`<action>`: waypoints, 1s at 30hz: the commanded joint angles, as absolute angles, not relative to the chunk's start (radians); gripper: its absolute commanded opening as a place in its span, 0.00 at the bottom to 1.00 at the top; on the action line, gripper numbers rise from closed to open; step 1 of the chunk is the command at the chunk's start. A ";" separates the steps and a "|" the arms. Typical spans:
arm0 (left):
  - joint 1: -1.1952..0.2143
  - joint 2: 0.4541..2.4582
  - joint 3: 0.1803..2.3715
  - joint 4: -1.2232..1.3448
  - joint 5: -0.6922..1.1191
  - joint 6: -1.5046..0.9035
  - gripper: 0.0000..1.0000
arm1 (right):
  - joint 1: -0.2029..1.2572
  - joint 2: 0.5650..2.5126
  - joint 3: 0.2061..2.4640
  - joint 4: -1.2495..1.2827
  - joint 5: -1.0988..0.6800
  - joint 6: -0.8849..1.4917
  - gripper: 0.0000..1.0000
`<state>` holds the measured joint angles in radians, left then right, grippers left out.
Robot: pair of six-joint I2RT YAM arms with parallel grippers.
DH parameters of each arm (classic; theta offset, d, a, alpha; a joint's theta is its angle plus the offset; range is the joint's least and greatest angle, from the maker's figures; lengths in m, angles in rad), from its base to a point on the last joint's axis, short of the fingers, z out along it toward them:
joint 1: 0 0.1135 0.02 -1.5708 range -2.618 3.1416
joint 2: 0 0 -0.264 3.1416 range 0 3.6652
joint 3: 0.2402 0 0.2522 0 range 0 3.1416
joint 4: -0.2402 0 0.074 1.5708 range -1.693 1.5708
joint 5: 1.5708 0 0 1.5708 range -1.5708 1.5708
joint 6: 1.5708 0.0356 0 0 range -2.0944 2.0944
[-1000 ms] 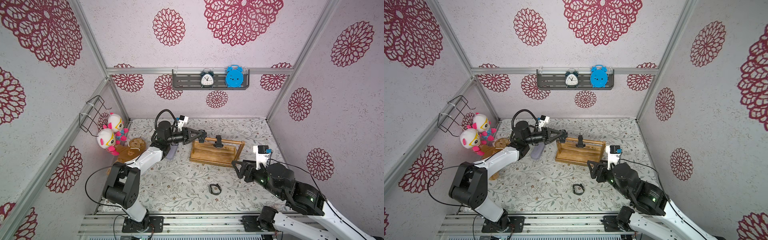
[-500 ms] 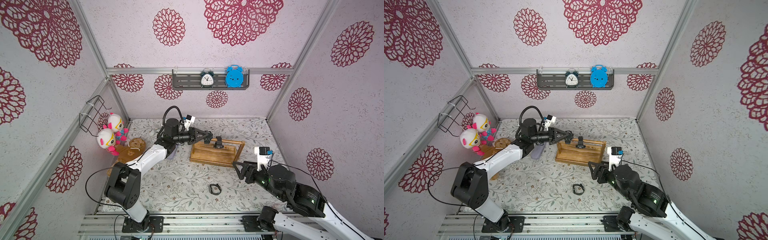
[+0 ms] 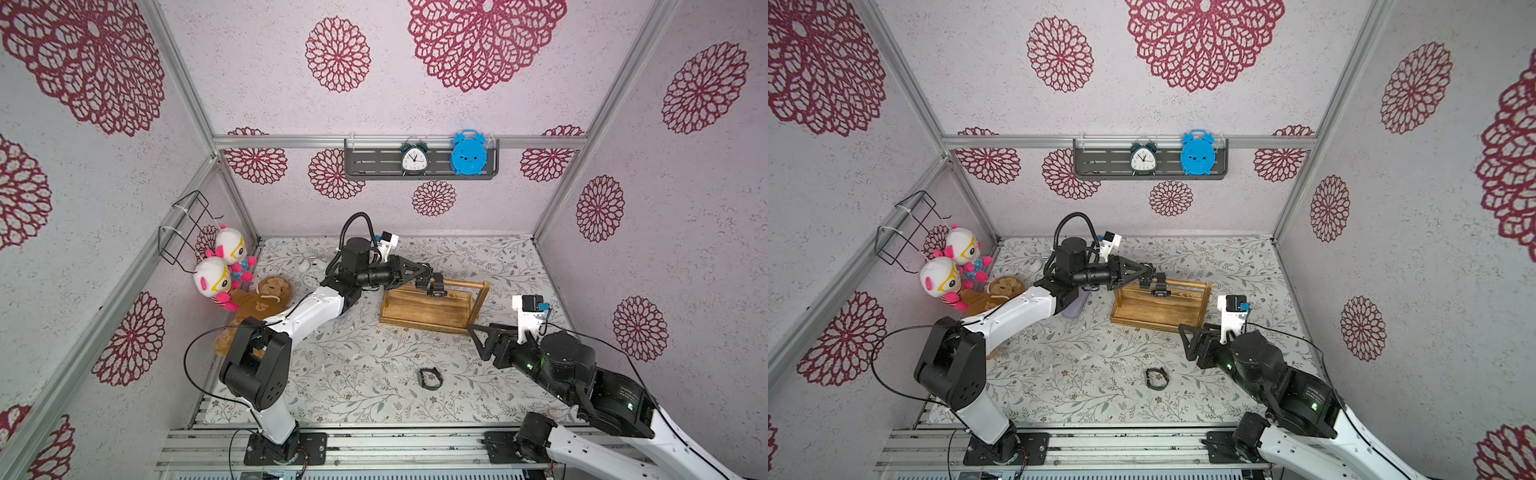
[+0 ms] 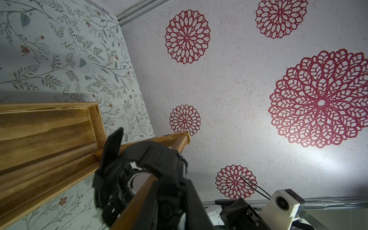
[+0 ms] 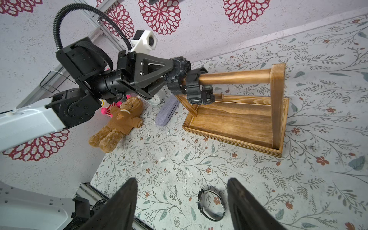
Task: Place watch on stand
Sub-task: Place the watch on the stand.
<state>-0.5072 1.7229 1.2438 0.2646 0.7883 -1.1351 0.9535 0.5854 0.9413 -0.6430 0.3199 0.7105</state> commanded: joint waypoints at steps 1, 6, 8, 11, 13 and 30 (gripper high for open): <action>-0.517 1.738 1.274 0.251 0.750 -1.133 0.15 | 0.952 0.575 0.936 -0.636 0.346 0.727 0.74; -0.529 1.736 1.292 0.195 0.735 -1.096 0.30 | 0.952 0.571 0.933 -0.637 0.347 0.729 0.74; -0.532 1.736 1.296 0.182 0.732 -1.084 0.34 | 0.951 0.572 0.932 -0.637 0.347 0.730 0.74; -0.540 1.736 1.299 0.169 0.726 -1.077 0.40 | 0.952 0.570 0.930 -0.634 0.344 0.732 0.74; -0.541 1.736 1.301 0.166 0.723 -1.072 0.45 | 0.952 0.570 0.930 -0.632 0.343 0.732 0.74; -0.559 1.697 1.376 -0.082 0.597 -0.888 0.74 | 0.952 0.577 0.928 -0.625 0.341 0.732 0.74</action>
<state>-0.5571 1.7088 1.3754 0.0277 0.6670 -0.9417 0.9535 0.5739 0.9371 -0.6491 0.3195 0.7261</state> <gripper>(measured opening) 0.731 0.738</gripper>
